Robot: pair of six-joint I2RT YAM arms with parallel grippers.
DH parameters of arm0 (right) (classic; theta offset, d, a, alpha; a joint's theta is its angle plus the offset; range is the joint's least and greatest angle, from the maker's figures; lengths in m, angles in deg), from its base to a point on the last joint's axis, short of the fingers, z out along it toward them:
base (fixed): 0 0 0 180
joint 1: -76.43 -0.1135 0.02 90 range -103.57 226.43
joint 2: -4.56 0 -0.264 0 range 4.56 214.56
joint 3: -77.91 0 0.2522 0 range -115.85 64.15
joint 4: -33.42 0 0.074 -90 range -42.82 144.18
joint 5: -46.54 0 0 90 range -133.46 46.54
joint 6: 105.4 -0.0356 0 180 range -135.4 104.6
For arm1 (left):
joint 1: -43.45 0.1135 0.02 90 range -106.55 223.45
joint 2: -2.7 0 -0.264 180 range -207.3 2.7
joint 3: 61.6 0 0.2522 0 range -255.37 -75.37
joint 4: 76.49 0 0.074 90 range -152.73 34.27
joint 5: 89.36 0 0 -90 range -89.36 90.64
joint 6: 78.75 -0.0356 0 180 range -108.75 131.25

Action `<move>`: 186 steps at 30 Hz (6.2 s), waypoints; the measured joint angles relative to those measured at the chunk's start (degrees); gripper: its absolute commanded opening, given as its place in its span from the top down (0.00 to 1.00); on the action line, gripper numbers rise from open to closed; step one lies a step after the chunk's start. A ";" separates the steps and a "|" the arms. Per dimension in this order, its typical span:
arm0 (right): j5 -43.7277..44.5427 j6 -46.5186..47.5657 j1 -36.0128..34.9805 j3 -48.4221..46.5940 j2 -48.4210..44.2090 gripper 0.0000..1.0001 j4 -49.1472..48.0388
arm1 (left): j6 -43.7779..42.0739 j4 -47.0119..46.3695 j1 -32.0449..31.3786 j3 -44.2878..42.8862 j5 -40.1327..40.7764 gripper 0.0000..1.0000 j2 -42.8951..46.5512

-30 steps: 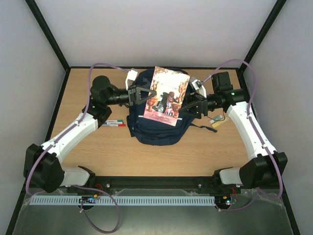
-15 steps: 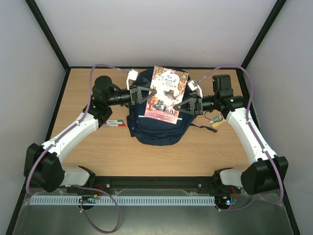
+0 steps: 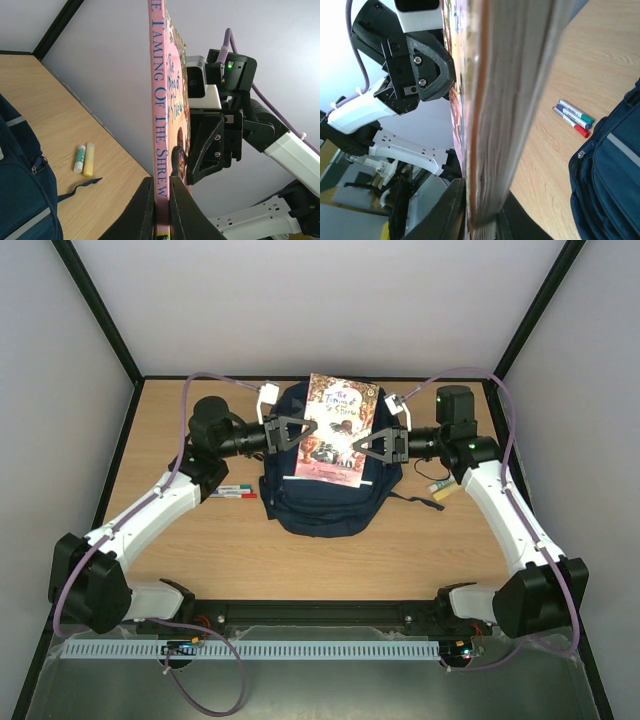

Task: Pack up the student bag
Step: Pick up the book from the center of the board, then place the book in the student bag.

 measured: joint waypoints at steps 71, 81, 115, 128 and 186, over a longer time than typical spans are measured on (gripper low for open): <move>23.04 12.98 35.01 25.24 -17.03 0.99 -3.54 | -54.58 44.63 -30.16 -8.31 62.20 0.61 -27.06; 22.45 13.07 35.01 25.33 -17.11 0.99 -3.56 | -53.20 44.76 -30.73 -9.25 65.57 0.92 -28.39; 6.80 21.77 17.97 11.98 -8.44 0.99 33.88 | -40.11 37.31 -15.89 -17.68 50.25 0.98 -16.65; 8.74 16.68 0.81 21.73 -6.56 0.99 26.67 | -36.35 33.62 -13.00 -16.09 44.48 0.98 -16.33; 11.06 0.50 -3.19 10.95 27.63 0.99 -6.73 | -35.26 29.53 -12.13 -6.99 34.60 0.97 -6.14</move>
